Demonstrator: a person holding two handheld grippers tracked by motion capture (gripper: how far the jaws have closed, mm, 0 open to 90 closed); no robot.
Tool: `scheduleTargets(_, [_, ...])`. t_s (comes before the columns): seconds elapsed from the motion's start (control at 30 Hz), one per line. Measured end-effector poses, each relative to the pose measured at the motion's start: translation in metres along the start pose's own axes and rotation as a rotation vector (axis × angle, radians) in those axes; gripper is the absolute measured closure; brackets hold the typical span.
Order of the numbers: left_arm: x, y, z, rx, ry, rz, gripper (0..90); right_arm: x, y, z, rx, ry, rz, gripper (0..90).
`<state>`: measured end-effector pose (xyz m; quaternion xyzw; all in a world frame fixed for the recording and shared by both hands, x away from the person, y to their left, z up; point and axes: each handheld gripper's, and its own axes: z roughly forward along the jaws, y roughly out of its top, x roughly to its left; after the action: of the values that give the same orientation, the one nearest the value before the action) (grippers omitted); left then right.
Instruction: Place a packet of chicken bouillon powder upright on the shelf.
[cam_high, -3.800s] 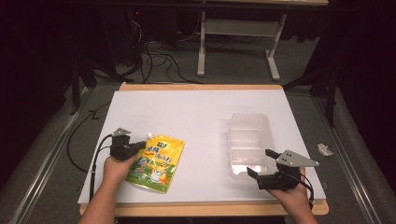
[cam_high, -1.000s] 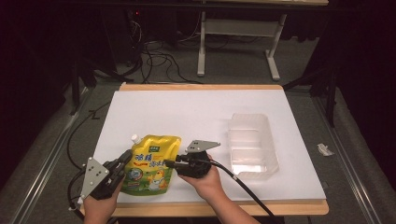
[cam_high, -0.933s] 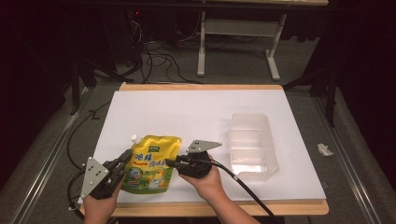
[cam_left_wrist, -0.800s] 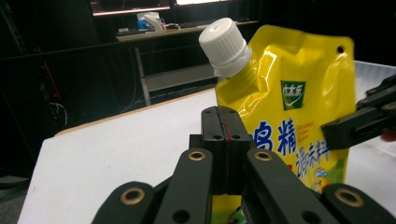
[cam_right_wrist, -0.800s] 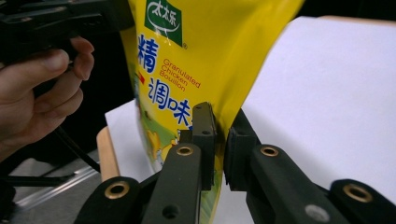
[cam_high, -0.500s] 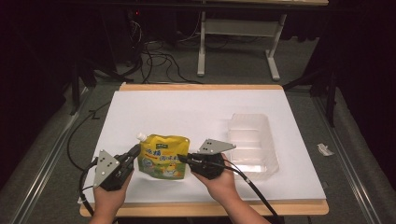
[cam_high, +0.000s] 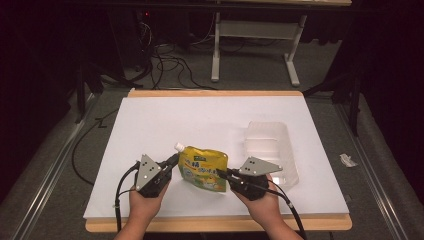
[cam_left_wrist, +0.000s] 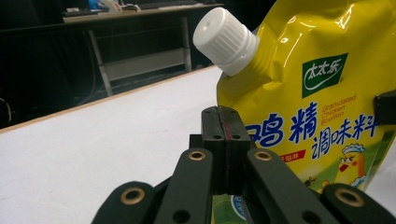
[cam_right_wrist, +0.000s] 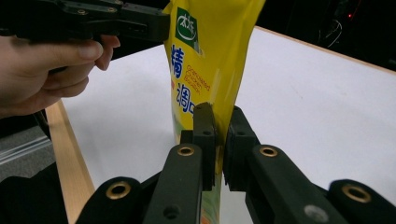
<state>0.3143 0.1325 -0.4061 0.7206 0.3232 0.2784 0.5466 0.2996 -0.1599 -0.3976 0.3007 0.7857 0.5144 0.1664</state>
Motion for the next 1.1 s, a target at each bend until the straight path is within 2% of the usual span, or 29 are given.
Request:
scheduleTargets(0.13, [-0.001, -0.002, 0.002, -0.004, -0.007, 0.000, 90.0, 0.002, -0.004, -0.002, -0.010, 0.016, 0.003, 86.3])
scheduleTargets(0.23, [0.001, -0.003, 0.002, -0.005, -0.011, -0.011, 88.2, 0.005, -0.008, -0.003, -0.026, 0.051, 0.015, 83.8])
scheduleTargets(0.3, [0.002, -0.003, 0.003, 0.006, -0.012, -0.017, 83.4, 0.007, -0.009, -0.002, -0.025, 0.054, 0.025, 77.5])
scheduleTargets(0.47, [0.010, -0.009, 0.001, 0.026, -0.009, -0.050, 62.7, 0.006, -0.014, 0.004, -0.011, 0.058, 0.050, 72.6])
scheduleTargets(0.5, [0.014, -0.011, -0.001, 0.036, -0.005, -0.049, 62.7, 0.006, -0.015, 0.006, -0.007, 0.058, 0.055, 72.0])
scheduleTargets(0.53, [0.018, -0.014, -0.004, 0.048, 0.005, -0.045, 58.3, 0.006, -0.016, 0.007, -0.006, 0.057, 0.057, 70.9])
scheduleTargets(0.57, [0.027, -0.020, -0.010, 0.072, 0.029, -0.034, 52.0, 0.005, -0.018, 0.010, -0.001, 0.057, 0.057, 70.3])
scheduleTargets(0.6, [0.027, -0.020, -0.010, 0.072, 0.029, -0.034, 49.6, 0.005, -0.018, 0.010, -0.001, 0.057, 0.057, 70.3])
scheduleTargets(0.63, [0.039, -0.028, -0.014, 0.108, 0.043, -0.027, 46.5, 0.005, -0.020, 0.013, 0.005, 0.056, 0.058, 69.0])
scheduleTargets(0.67, [0.039, -0.028, -0.014, 0.108, 0.043, -0.027, 44.7, 0.005, -0.020, 0.013, 0.005, 0.056, 0.058, 69.0])
scheduleTargets(0.73, [0.051, -0.036, -0.015, 0.146, 0.091, -0.031, 42.5, 0.004, -0.022, 0.015, 0.005, 0.052, 0.061, 68.1])
scheduleTargets(0.8, [0.063, -0.042, -0.014, 0.164, 0.116, -0.092, 40.7, 0.003, -0.023, 0.018, 0.008, 0.049, 0.066, 68.4])
scheduleTargets(0.83, [0.069, -0.046, -0.013, 0.170, 0.128, -0.138, 40.5, 0.003, -0.024, 0.018, 0.008, 0.048, 0.066, 70.0])
scheduleTargets(0.93, [0.079, -0.054, -0.009, 0.199, 0.143, -0.211, 39.7, 0.001, -0.025, 0.021, 0.006, 0.048, 0.080, 76.3])
scheduleTargets(1.03, [0.081, -0.056, -0.008, 0.203, 0.148, -0.223, 39.7, 0.001, -0.026, 0.024, 0.011, 0.040, 0.079, 76.3])
scheduleTargets(1.1, [0.081, -0.056, -0.008, 0.194, 0.152, -0.223, 39.7, 0.001, -0.026, 0.025, 0.015, 0.043, 0.094, 76.9])
